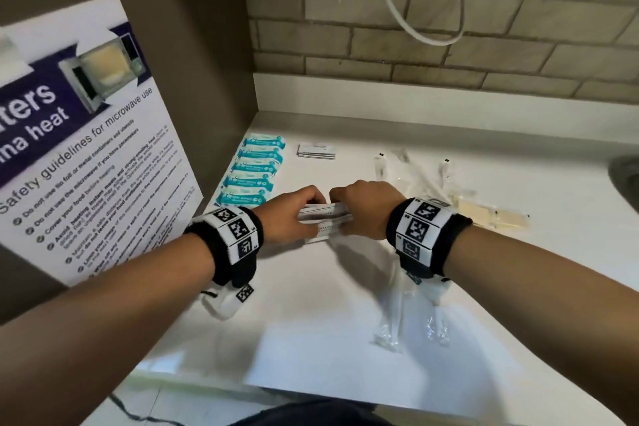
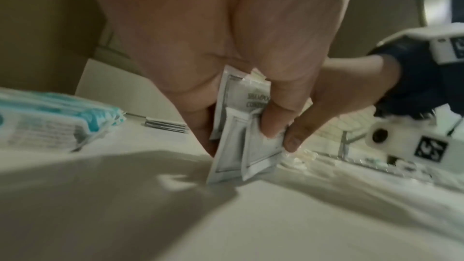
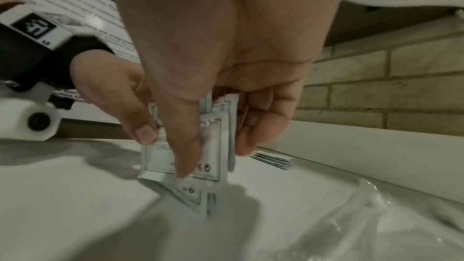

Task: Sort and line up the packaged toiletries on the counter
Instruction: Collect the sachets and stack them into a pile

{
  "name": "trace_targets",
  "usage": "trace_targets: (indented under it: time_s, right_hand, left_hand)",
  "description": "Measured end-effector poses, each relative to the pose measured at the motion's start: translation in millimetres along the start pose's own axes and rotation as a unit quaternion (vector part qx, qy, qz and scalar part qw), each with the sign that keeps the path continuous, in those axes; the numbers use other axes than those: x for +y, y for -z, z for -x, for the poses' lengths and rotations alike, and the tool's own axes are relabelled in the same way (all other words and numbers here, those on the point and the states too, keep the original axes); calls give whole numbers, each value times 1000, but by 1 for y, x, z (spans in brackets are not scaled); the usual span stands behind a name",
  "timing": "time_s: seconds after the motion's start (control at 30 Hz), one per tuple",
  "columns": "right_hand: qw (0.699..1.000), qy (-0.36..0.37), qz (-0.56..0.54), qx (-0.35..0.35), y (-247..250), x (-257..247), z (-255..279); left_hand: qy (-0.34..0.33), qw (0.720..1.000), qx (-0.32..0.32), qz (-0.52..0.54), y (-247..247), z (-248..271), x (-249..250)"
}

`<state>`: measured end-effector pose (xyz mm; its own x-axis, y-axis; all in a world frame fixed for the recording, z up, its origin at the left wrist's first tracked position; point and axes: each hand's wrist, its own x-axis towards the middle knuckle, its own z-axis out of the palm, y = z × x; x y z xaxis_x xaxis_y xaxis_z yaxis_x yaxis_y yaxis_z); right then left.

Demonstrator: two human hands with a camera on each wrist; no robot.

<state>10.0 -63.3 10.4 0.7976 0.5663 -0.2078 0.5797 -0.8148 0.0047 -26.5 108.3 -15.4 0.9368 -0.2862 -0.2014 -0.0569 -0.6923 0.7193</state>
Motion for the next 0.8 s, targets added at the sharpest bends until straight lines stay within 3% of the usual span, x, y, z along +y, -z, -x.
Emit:
trace_targets:
  time_s: [0.17,0.3,0.5,0.63,0.8]
  right_hand:
    - [999,-26,12,-29,-12,-3,-3]
    - [998,-52,13,-45,-21,-3,-5]
    - [989,-63,-109,-81,-26,-1,-9]
    - [982,-63,-165,-60,-27,-5,-11]
    - [986,-48,-159,-28,-23,-1,-12]
  left_hand:
    - [7,992,-32,-124,-3,-5,3]
    - [21,958,-73,-277,-5,-13,0]
    - [54,963,-100,-246,-4,-17,9]
    - [50,961,-94,-253,-11,-17,13]
    - [44,966,-84,-241,-9,-17,9]
